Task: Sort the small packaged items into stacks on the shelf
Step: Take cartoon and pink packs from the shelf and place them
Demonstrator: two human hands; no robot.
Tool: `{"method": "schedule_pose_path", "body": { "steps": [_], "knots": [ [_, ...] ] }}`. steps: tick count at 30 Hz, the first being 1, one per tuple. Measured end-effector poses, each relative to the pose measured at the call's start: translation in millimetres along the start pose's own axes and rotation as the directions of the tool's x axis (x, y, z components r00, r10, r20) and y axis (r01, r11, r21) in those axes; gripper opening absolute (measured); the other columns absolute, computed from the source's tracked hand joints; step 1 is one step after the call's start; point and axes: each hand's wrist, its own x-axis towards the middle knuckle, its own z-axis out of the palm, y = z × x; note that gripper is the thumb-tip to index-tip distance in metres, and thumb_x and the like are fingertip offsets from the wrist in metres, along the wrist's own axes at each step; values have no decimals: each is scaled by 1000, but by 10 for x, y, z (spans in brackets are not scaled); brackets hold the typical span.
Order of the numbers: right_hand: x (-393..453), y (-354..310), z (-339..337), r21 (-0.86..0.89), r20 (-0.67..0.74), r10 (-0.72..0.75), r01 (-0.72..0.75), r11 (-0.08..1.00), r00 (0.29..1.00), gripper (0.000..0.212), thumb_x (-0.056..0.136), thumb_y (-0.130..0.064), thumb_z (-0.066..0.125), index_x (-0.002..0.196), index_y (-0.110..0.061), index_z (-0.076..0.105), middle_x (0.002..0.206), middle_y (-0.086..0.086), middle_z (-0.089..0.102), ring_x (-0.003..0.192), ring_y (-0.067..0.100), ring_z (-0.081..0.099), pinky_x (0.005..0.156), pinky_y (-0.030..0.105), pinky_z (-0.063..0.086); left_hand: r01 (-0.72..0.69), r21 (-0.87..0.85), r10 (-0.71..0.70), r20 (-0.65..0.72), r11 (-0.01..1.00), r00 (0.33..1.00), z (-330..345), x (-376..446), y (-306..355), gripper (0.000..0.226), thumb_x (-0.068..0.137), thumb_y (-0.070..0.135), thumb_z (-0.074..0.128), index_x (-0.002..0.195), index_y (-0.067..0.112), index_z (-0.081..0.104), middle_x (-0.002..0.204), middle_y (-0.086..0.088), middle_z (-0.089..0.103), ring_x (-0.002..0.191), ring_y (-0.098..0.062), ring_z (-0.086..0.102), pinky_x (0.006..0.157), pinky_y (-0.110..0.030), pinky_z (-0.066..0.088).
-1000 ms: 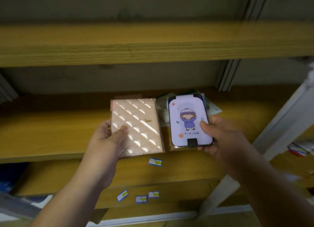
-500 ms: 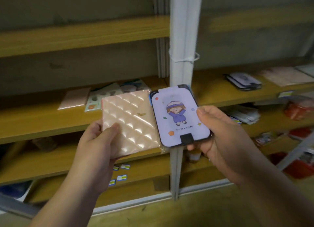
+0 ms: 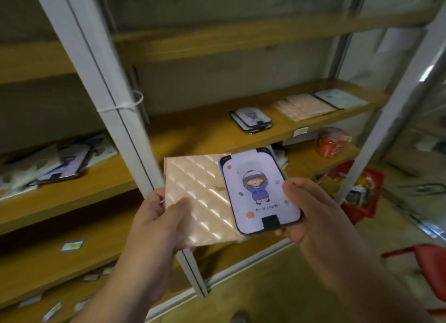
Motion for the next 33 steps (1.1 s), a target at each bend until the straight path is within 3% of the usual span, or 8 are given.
{"method": "schedule_pose_path", "body": {
  "steps": [4, 7, 10, 14, 18, 24, 29, 33],
  "knots": [
    [235, -140, -300, -38, -40, -28, 27, 999, 999, 10, 71, -34, 65, 67, -26, 71, 92, 11, 75, 92, 41, 70, 79, 62, 53, 15, 3, -16, 61, 1000, 998, 442, 315, -88, 20, 93, 19, 65, 112, 26, 65, 93, 2, 78, 78, -20, 76, 54, -33, 60],
    [514, -265, -508, -66, -86, -42, 36, 997, 995, 13, 73, -32, 65, 63, -29, 72, 88, 8, 76, 87, 35, 71, 75, 53, 55, 6, -3, -6, 94, 1000, 996, 714, 605, -106, 18, 93, 24, 65, 109, 34, 64, 93, 2, 78, 75, -22, 76, 61, -47, 63],
    [884, -414, -652, -33, -77, -47, 44, 998, 996, 11, 77, -30, 67, 72, -22, 73, 98, 16, 75, 87, 34, 72, 63, 42, 58, 3, -36, 1, 112, 999, 994, 927, 952, -92, 20, 94, 26, 64, 110, 36, 63, 93, 4, 78, 75, -20, 76, 57, -35, 59],
    [1531, -566, -733, -35, -115, -36, 32, 999, 993, 15, 82, -28, 67, 86, -16, 74, 101, 15, 75, 90, 34, 73, 70, 46, 62, 7, -70, -1, 98, 998, 995, 1084, 1439, -8, 25, 91, 25, 67, 115, 33, 63, 100, 2, 78, 85, -21, 76, 59, -32, 60],
    [2255, -688, -693, -158, -195, -91, 60, 986, 977, 11, 95, -24, 61, 101, -16, 67, 88, 6, 75, 74, 9, 74, 55, 23, 57, -7, -92, 9, 12, 996, 1000, 1117, 1781, 64, 24, 92, 22, 66, 113, 32, 63, 96, 3, 78, 82, -20, 76, 55, -32, 59],
    [3164, -505, -419, -349, -50, -91, 68, 934, 995, 5, 97, -18, 60, 95, -14, 63, 95, 10, 68, 72, 17, 72, 56, 28, 58, -26, -140, 8, -126, 990, 992, 1110, 2065, 135, 20, 92, 23, 66, 109, 32, 64, 89, 1, 78, 76, -20, 76, 51, -33, 58],
    [3649, -363, -154, -670, 48, -146, 140, 729, 988, 13, 96, -34, 59, 88, -24, 59, 80, -3, 66, 49, 13, 69, 47, 28, 55, -39, -151, 14, -158, 988, 987, 1120, 2163, 128, 19, 92, 19, 65, 108, 28, 64, 88, 0, 79, 76, -21, 77, 49, -30, 57],
    [3860, -332, -134, -877, 167, -278, 271, 396, 946, 24, 91, -39, 57, 70, -28, 53, 64, -4, 62, 55, 14, 60, 45, 25, 38, -52, -101, 26, -237, 993, 971, 1135, 2224, 79, 41, 89, 23, 69, 128, 23, 58, 103, -9, 76, 82, -25, 76, 56, -33, 57]
  ]
}}
